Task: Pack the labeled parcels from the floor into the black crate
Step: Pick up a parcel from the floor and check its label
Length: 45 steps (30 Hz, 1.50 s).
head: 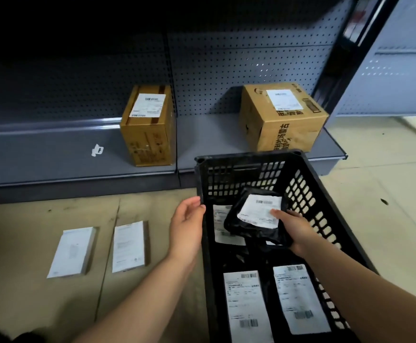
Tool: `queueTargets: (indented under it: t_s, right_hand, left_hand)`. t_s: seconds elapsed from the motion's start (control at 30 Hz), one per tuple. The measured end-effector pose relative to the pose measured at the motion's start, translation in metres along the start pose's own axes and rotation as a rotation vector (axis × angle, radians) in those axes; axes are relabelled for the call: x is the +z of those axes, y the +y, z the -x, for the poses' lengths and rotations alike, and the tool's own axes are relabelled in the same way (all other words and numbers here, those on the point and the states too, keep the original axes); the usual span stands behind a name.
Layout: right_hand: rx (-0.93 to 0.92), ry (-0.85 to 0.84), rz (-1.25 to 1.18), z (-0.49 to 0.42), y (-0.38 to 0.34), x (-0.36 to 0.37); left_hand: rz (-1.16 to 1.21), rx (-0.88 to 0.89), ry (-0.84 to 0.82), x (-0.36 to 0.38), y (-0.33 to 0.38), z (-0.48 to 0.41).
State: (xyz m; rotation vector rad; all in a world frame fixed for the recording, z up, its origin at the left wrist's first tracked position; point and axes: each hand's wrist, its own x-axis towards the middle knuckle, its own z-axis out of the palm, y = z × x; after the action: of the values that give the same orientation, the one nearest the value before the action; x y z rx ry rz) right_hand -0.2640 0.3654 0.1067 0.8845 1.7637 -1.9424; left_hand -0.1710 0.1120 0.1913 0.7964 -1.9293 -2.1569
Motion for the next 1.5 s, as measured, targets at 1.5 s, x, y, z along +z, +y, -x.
queueTargets:
  t_s: [1.5]
  right_hand:
    - [-0.782,-0.134,0.437,0.129,-0.006,0.202]
  left_hand:
    - [-0.127,0.015,0.17,-0.153,-0.006,0.001]
